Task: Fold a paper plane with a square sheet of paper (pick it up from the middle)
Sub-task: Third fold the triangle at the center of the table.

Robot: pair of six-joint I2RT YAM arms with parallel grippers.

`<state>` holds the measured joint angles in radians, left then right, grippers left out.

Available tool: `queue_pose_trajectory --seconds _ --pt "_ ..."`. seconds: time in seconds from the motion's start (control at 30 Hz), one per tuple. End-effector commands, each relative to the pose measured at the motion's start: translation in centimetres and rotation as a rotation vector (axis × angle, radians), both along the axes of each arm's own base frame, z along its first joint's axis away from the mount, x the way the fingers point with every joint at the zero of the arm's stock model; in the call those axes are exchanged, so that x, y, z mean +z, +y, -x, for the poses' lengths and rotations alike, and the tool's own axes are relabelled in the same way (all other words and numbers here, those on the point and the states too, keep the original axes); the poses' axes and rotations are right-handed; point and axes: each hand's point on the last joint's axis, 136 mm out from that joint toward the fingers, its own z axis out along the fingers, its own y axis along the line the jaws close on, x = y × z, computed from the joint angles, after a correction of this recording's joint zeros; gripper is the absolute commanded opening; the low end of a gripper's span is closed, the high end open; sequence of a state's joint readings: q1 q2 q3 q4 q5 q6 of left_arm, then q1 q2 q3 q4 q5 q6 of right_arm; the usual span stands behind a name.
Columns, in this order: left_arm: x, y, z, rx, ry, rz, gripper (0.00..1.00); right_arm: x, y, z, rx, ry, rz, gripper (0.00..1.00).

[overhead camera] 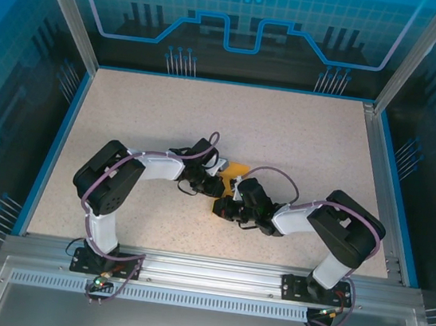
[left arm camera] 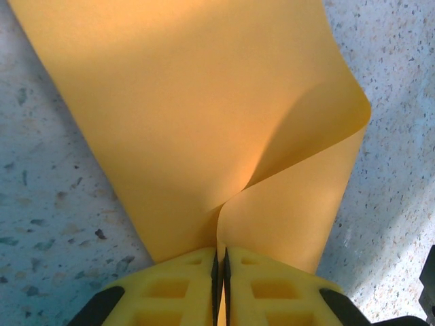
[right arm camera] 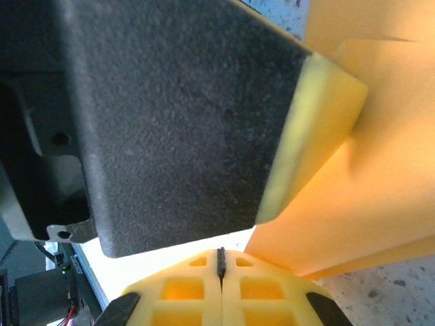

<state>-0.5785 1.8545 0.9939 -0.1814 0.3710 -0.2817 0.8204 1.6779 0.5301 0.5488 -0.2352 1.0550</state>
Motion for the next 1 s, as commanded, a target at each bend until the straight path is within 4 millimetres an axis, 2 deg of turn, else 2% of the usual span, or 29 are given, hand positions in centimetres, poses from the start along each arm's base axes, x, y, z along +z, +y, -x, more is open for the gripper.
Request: queue_pose_trajectory --seconds 0.0,0.33,0.47,0.63,0.73,0.97 --pt "-2.3 1.3 0.9 -0.005 0.044 -0.062 0.14 -0.4 0.6 -0.1 0.002 -0.007 0.004 0.00" --pt "-2.3 1.3 1.0 -0.010 0.046 -0.062 0.13 -1.6 0.2 -0.2 -0.007 0.017 0.018 0.00" --pt "-2.2 1.2 0.9 -0.012 0.043 -0.062 0.13 -0.1 0.3 -0.2 0.006 -0.007 0.002 0.00" --pt "-2.1 1.2 0.8 -0.010 0.040 -0.061 0.13 1.4 -1.0 -0.9 -0.021 -0.047 0.011 0.00" --pt "-2.1 1.2 0.8 -0.011 0.042 -0.062 0.14 1.3 -1.5 -1.5 -0.034 -0.042 0.002 0.00" --pt "-2.2 1.2 0.9 -0.011 0.045 -0.061 0.13 0.3 -1.4 -2.6 -0.038 -0.022 -0.019 0.00"
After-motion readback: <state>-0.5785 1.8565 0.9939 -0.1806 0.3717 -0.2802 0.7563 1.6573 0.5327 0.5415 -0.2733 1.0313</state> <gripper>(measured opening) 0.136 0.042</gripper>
